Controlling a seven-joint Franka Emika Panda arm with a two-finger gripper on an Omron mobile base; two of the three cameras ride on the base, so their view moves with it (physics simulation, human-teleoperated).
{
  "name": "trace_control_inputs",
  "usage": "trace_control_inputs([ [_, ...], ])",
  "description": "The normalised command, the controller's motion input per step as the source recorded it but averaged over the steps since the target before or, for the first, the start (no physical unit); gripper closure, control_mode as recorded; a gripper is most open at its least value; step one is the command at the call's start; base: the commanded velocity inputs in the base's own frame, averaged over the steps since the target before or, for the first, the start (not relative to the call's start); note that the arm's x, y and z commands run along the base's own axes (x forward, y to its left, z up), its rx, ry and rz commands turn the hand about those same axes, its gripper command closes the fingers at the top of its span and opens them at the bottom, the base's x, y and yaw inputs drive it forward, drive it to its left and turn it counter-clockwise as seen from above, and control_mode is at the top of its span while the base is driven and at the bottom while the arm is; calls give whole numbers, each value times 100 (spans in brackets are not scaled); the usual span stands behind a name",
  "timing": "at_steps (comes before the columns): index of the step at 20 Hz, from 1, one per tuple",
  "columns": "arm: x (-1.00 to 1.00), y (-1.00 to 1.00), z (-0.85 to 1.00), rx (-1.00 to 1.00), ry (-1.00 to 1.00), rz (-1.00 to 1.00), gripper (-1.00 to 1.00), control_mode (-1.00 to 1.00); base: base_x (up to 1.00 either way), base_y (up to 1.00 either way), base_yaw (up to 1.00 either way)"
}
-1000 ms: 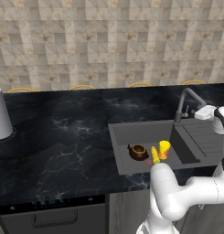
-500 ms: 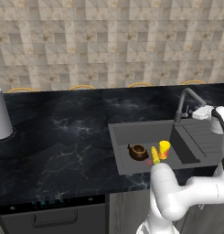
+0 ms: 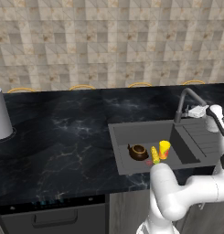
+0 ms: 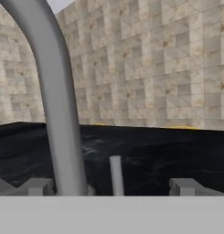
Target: Pick the teapot and cup and place them in the sink. Then turn on the water.
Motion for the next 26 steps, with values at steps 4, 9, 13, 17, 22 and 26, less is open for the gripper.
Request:
trace_control_inputs([
  [4, 38, -3, 0, 0, 0, 0, -100, -100, 0, 0, 0],
  [9, 26, -26, -5, 0, 0, 0, -100, -100, 0, 0, 0],
  [13, 8, -44, -9, 0, 0, 0, -100, -100, 0, 0, 0],
  [17, 1, -26, -8, 0, 0, 0, -100, -100, 0, 0, 0],
  [22, 6, 0, -11, 0, 1, 0, -100, -100, 0, 0, 0],
  [26, 13, 1, -35, 0, 1, 0, -100, -100, 0, 0, 0],
])
